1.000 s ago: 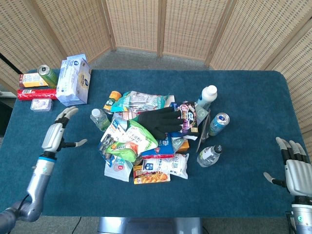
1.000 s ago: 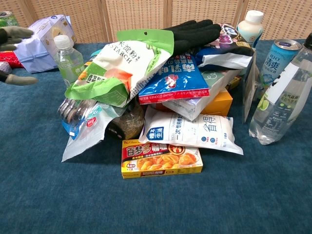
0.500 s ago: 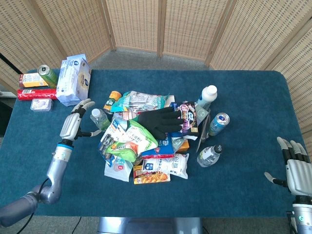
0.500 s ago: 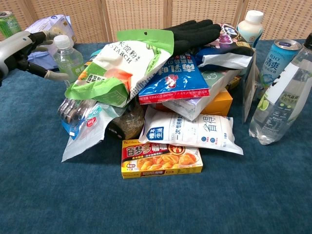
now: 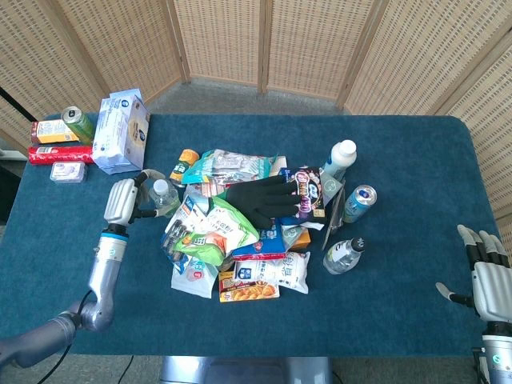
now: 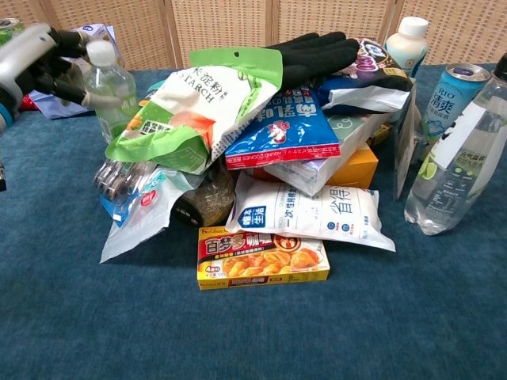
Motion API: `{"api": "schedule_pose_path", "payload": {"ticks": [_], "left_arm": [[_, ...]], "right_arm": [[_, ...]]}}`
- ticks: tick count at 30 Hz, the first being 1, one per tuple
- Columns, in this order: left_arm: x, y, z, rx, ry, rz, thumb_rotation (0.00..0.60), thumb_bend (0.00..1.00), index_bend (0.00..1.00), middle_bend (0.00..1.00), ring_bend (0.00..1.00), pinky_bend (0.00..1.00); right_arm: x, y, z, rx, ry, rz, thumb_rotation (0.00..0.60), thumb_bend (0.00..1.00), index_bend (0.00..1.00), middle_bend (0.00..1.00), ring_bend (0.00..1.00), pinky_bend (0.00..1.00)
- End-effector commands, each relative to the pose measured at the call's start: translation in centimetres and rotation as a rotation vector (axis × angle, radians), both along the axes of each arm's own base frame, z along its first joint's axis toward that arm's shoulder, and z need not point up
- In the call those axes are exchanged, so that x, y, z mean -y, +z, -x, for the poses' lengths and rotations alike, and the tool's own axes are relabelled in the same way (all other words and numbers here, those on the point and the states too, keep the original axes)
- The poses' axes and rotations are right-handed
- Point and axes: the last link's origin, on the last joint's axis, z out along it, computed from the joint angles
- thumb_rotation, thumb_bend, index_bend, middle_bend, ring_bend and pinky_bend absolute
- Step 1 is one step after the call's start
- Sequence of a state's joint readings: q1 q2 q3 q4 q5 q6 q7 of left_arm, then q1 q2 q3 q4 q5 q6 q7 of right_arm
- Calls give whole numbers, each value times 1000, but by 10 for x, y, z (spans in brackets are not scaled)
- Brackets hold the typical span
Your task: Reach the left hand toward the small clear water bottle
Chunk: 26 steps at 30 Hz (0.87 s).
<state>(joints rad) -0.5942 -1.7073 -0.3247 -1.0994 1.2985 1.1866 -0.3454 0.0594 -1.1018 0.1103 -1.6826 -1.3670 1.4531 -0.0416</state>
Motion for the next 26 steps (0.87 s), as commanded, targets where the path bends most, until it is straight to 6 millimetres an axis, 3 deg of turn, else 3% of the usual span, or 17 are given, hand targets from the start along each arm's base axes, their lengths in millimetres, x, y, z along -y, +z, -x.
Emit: {"api": "schedule_pose_path", "payload": {"ticks": [1,7,13,26], "left_arm": [[12,37,-5,17,-46,-66,600,0,875,810,725,730],[33,89,-17,14,-103,-138,600,0,875,812,725,728],[47,126,-26,2,-135,-193,600,0,875,812,725,728],[52,143,-46,-28,-173,-236,600,0,875,811,725,727]], "right_arm": [[0,0,-1,-1,2,-2,600,0,0,0,0,0],[-1,-3,-3,-4,9,-13,600,0,0,0,0,0],[-1,-5,-4,-6,13,-17,600,0,0,0,0,0],[-2,-5,-5,-6,12,-17,600,0,0,0,0,0]]}}
